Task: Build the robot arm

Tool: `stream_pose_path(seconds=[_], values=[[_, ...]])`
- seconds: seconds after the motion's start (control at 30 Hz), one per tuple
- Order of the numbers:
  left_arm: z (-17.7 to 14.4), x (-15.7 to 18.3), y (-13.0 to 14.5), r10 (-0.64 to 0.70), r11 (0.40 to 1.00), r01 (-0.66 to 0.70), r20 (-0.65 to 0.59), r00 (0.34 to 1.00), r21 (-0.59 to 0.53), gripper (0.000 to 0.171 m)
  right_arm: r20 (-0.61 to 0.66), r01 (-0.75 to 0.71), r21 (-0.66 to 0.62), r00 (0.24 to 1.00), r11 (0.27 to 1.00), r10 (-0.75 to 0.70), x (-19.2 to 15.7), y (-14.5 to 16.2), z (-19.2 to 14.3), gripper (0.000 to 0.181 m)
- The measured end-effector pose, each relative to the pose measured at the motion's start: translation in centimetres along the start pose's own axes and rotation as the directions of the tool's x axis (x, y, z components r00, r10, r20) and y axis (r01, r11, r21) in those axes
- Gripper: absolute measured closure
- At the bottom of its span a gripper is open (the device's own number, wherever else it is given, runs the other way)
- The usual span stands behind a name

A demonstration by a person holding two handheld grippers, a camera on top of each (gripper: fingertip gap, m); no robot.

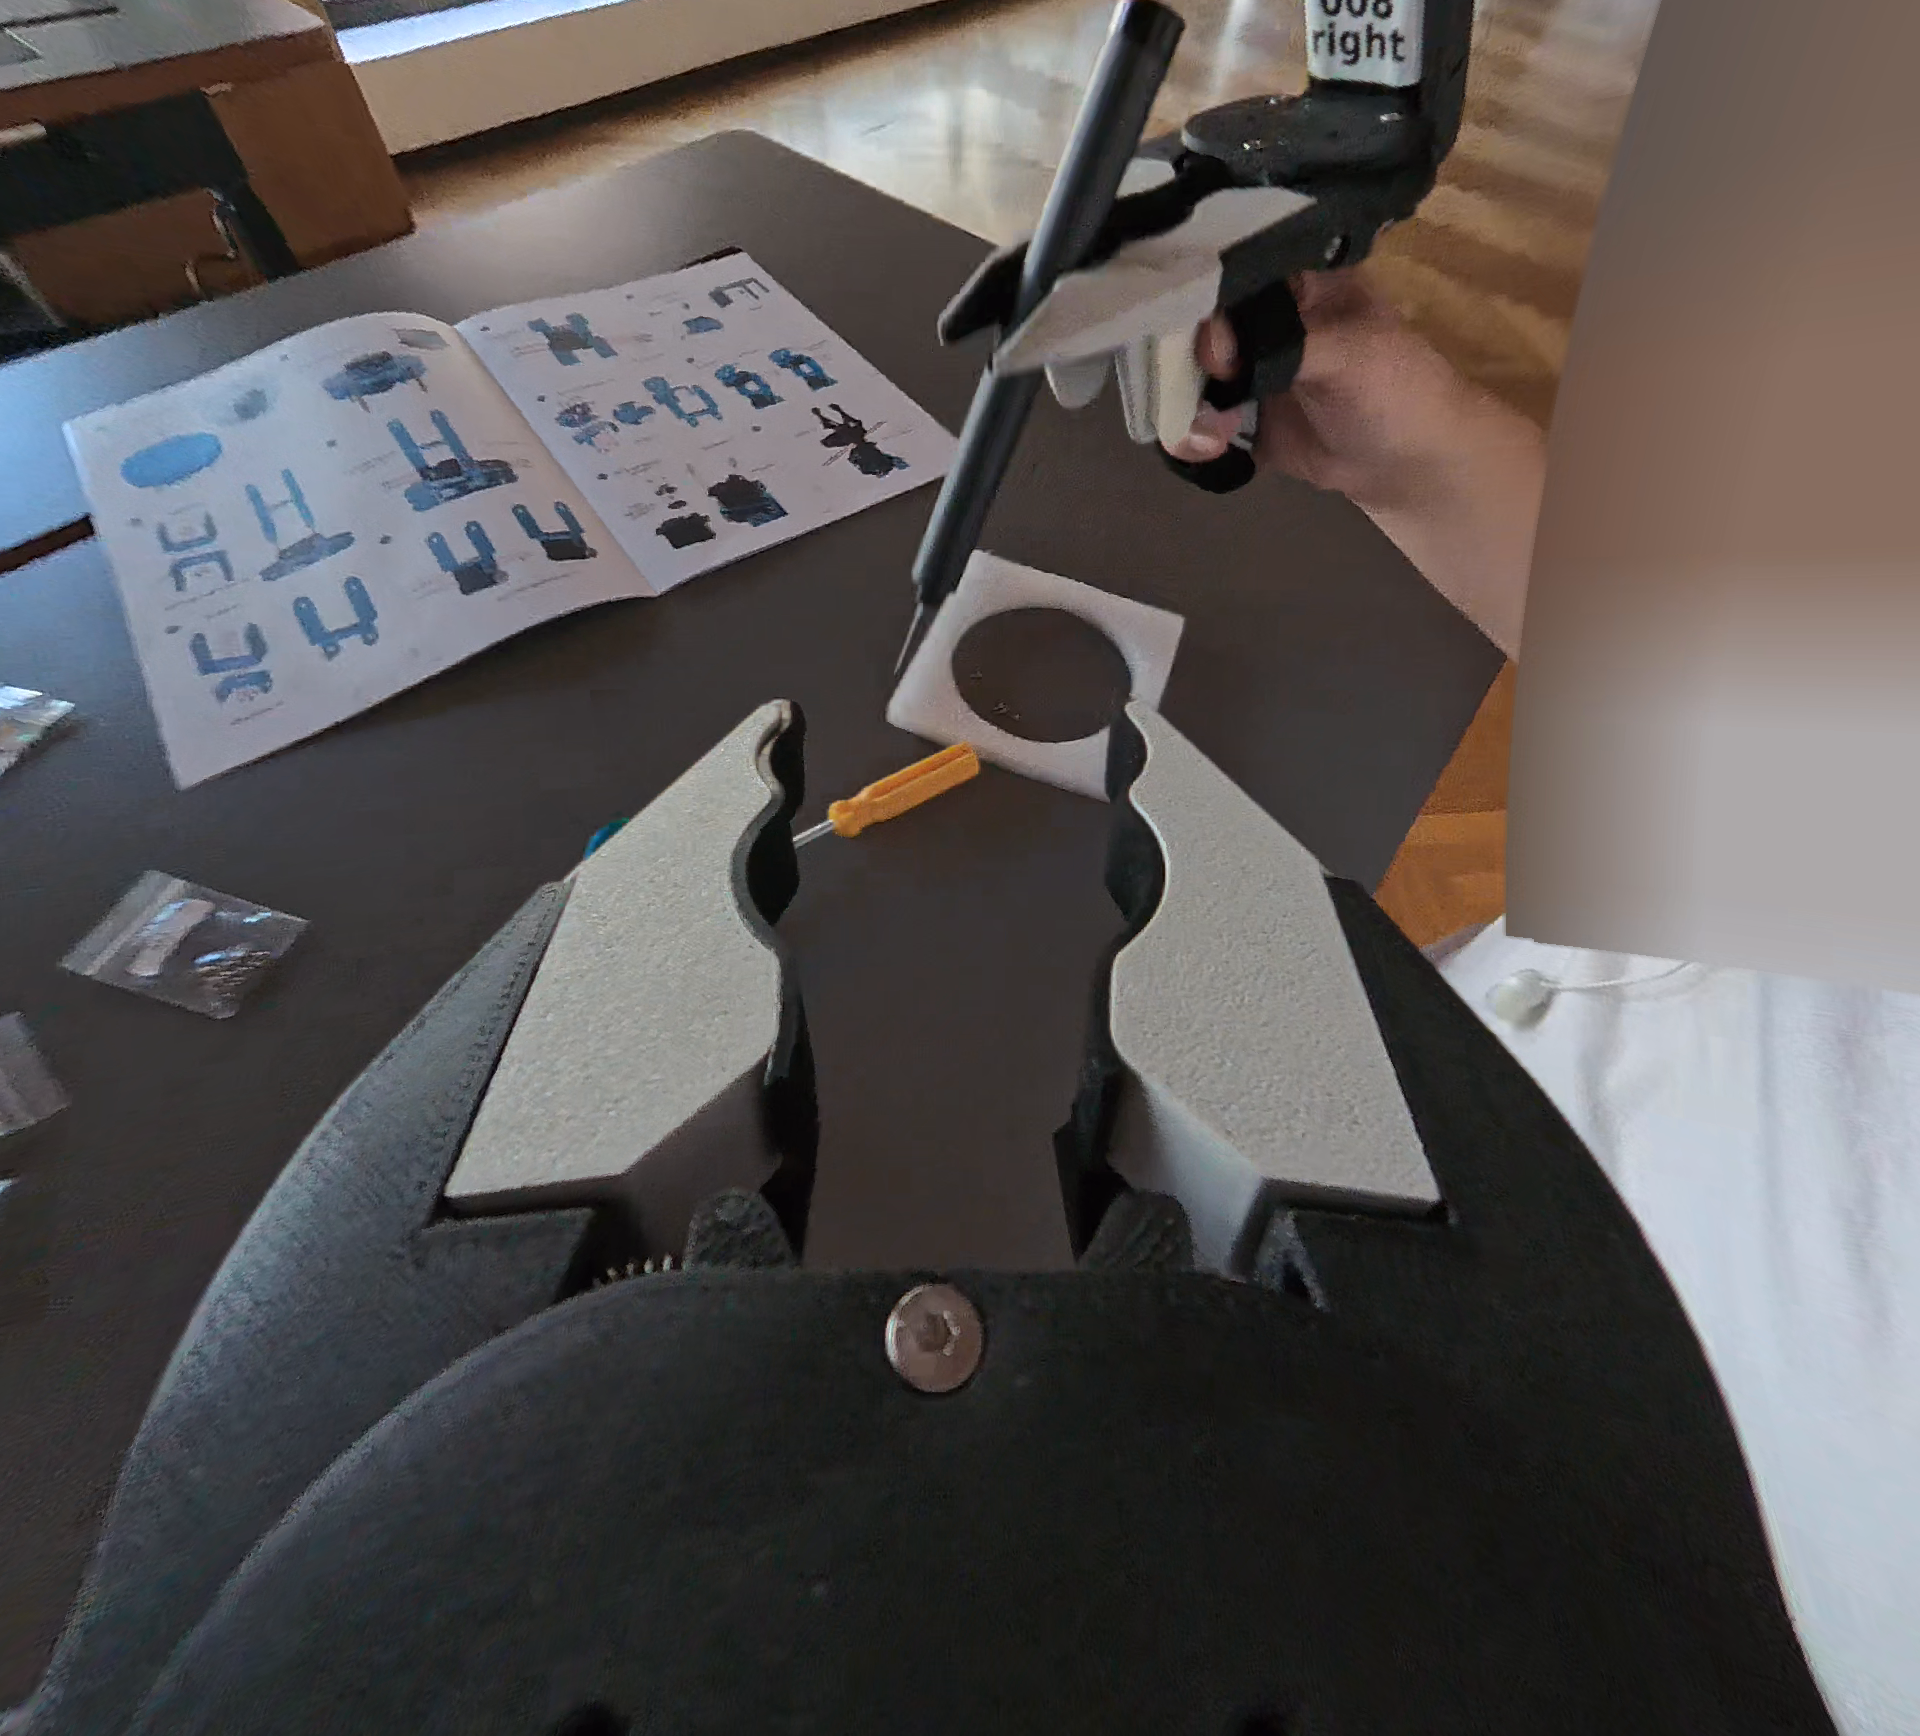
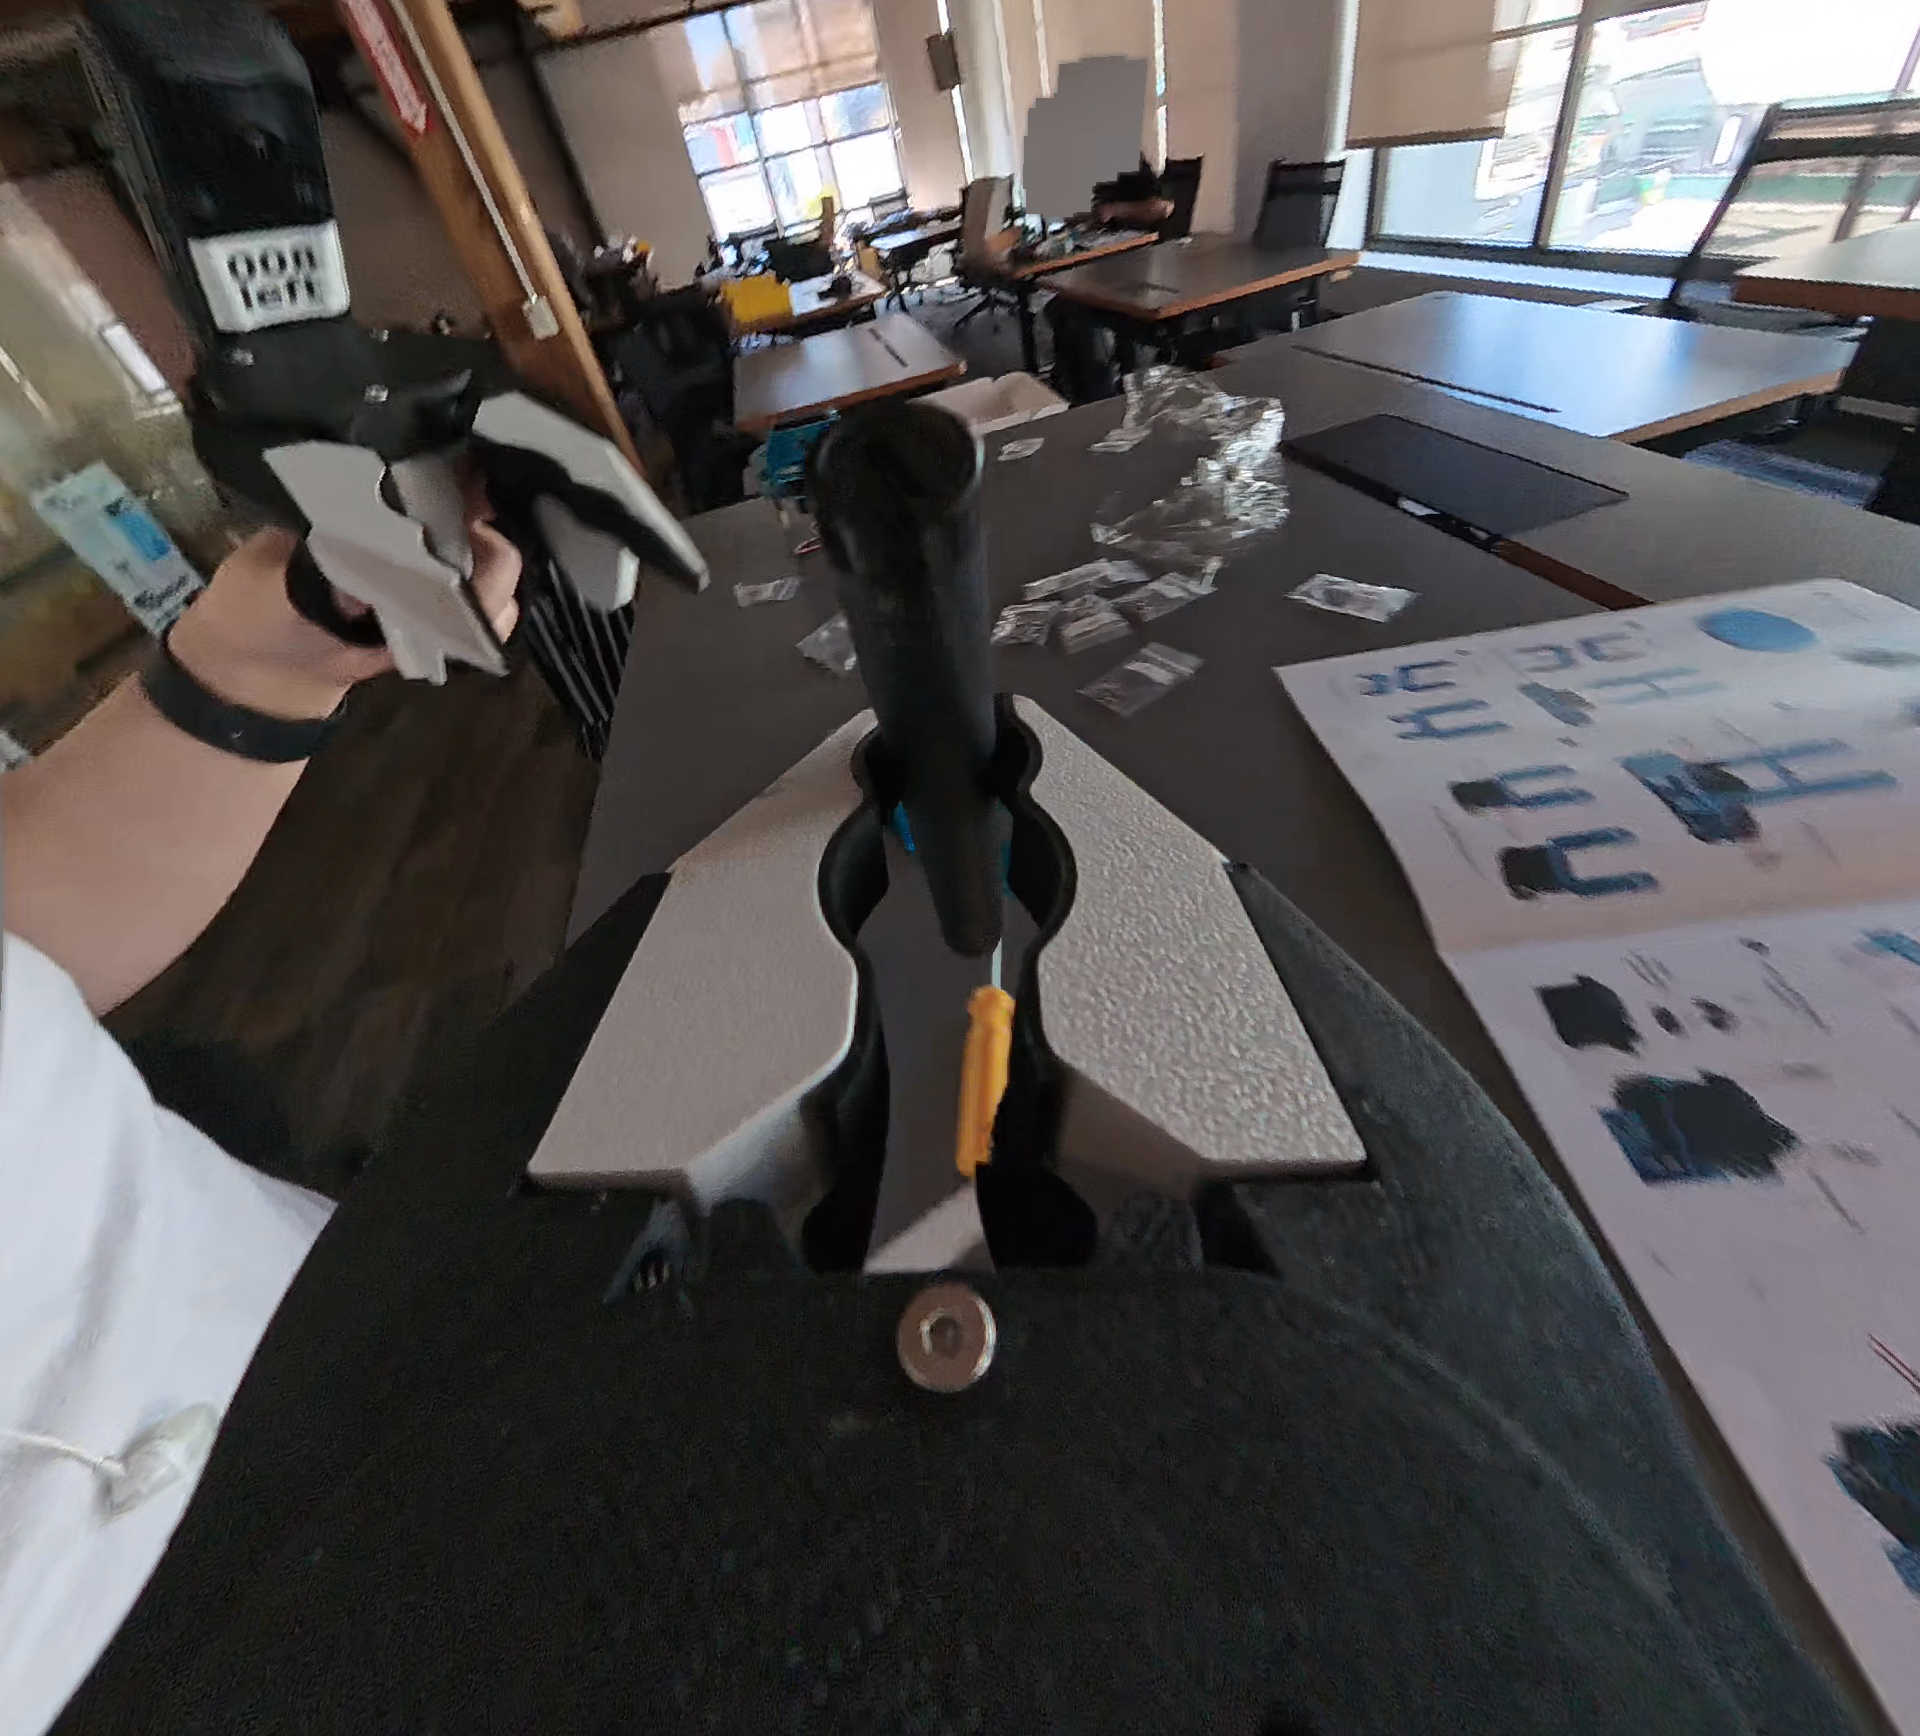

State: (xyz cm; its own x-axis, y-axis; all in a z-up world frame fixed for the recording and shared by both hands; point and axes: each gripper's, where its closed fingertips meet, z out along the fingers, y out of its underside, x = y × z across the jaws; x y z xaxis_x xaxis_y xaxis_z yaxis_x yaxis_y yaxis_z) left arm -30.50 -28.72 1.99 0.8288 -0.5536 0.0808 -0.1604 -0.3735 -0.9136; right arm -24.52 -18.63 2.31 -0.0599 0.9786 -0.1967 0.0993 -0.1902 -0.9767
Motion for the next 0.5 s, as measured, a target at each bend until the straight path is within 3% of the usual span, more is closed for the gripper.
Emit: stream_pose_path(seconds=[0.2, 0.5], values=[[0.8, 0.1, 3.1, -0.082, 0.996, 0.081, -0.017, 0.996, -0.039, 0.116, -0.042, -0.036, -0.012, 0.998, 0.999, 0.035, 3.2, 1.9, -3.0, 0.164], [0.5, -0.2, 3.8, -0.109, 0.993, 0.11, 0.02, 0.994, -0.038, 0.119, -0.024, 0.017, -0.083, 1.0, 0.996, -0.019, 3.3, 5.2, -2.1, 0.164]])
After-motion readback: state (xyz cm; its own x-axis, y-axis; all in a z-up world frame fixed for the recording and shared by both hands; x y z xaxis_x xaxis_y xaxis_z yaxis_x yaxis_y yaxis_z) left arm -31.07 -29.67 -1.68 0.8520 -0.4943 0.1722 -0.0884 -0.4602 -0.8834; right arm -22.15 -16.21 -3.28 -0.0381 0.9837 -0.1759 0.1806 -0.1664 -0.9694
